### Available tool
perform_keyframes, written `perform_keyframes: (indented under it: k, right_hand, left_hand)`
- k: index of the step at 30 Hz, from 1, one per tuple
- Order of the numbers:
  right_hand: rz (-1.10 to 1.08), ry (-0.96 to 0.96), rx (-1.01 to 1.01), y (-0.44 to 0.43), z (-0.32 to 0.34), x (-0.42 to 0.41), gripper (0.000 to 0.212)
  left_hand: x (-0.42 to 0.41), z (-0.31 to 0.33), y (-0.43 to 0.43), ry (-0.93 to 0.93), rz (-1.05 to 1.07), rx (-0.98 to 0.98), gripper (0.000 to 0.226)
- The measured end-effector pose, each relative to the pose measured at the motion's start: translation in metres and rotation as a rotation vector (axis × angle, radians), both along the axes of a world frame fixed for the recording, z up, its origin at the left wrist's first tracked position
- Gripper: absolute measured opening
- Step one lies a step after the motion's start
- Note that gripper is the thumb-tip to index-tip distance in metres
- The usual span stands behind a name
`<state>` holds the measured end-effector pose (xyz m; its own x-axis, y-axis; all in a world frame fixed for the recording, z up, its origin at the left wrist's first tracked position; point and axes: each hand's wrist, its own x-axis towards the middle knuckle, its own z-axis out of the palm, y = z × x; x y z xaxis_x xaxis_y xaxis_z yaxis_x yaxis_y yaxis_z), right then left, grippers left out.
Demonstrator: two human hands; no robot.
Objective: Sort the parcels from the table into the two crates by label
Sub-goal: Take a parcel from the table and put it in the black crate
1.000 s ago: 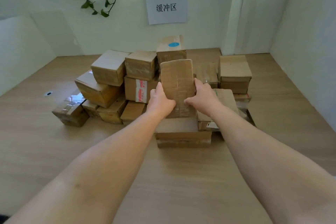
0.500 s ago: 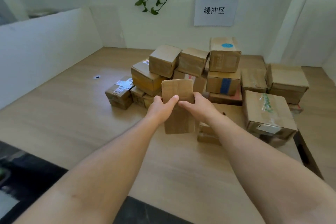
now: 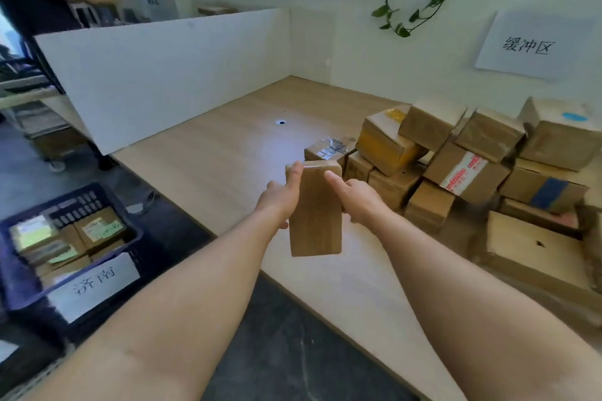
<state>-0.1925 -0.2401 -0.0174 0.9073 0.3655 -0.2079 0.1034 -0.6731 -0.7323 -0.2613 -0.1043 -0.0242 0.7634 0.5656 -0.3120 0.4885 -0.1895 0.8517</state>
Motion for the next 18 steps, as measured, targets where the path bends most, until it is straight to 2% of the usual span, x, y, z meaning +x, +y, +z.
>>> perform_keyframes:
  k: [5, 11, 14, 18]
  right_hand:
    - [0.055, 0.071, 0.047, 0.075, -0.005, -0.027, 0.078]
    - [0.107, 0.039, 0.081, 0.159, -0.017, -0.058, 0.055]
    - [0.192, 0.042, 0.050, 0.199, -0.022, -0.075, 0.047]
    - [0.327, 0.032, 0.045, 0.252, -0.030, -0.099, 0.037]
  left_hand:
    - [-0.034, -0.011, 0.070, 0.002, 0.097, 0.066, 0.081]
    - [-0.080, -0.023, 0.154, -0.071, 0.217, -0.039, 0.063]
    - [-0.106, -0.030, 0.188, -0.060, 0.278, -0.055, 0.058]
    - [-0.140, -0.037, 0.229, -0.067, 0.335, -0.081, 0.065]
